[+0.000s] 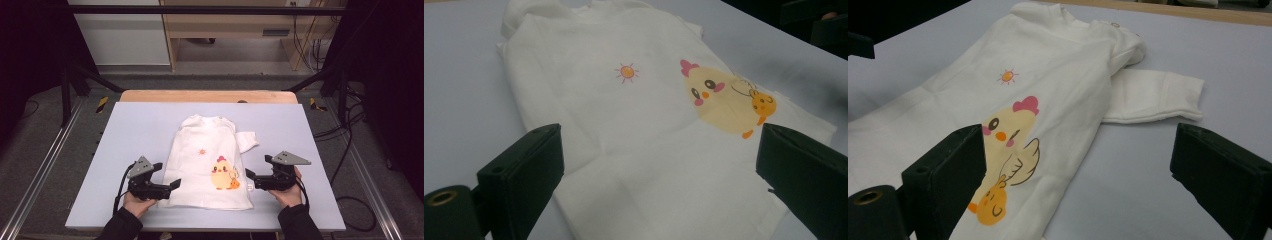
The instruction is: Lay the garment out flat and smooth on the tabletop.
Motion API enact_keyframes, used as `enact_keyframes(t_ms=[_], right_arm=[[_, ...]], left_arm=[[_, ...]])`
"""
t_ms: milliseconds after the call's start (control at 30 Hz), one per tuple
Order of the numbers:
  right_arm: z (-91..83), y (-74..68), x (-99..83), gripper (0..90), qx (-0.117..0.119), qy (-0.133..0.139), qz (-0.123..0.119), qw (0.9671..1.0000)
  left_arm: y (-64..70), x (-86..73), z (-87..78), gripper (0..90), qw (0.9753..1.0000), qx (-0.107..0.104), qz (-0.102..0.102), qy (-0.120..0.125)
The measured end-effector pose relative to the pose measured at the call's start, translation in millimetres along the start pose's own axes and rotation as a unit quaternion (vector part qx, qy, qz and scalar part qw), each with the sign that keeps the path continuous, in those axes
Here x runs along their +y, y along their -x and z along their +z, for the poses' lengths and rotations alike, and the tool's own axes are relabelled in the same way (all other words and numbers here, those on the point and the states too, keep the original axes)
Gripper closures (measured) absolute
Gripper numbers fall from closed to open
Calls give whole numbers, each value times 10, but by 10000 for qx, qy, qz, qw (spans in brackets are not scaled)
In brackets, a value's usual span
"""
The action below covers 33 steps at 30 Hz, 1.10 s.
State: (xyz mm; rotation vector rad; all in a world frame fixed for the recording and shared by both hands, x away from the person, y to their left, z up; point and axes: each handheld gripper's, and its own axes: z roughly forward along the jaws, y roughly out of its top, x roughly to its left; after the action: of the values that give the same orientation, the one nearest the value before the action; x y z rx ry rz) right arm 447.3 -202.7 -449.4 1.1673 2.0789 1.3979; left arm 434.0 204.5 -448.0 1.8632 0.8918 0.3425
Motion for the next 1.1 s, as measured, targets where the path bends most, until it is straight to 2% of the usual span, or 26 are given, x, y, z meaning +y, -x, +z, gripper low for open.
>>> enact_keyframes(t_ms=[100,333,467,567,733,967,1100], right_arm=[[45,38,35,78,-60,-27,27,10000],[102,123,132,76,-160,45,32,9999],[157,180,191,76,-216,42,51,9997],[218,234,258,76,-268,67,74,9996],[336,305,346,78,-351,56,90,9993],[496,388,396,83,-446,-59,110,9989],[589,452,417,86,-511,-137,147,9985]], left_arm=[[-7,52,71,48,10000,-44,-24,68],[-46,84,226,56,10000,59,-43,48],[-55,52,306,108,9999,9,-23,-109],[-31,21,354,187,9998,-53,34,-195],[-15,-30,412,364,9995,-125,15,-307],[-26,-85,476,591,9987,35,-22,-509],[-39,-96,501,681,9981,127,-111,-596]])
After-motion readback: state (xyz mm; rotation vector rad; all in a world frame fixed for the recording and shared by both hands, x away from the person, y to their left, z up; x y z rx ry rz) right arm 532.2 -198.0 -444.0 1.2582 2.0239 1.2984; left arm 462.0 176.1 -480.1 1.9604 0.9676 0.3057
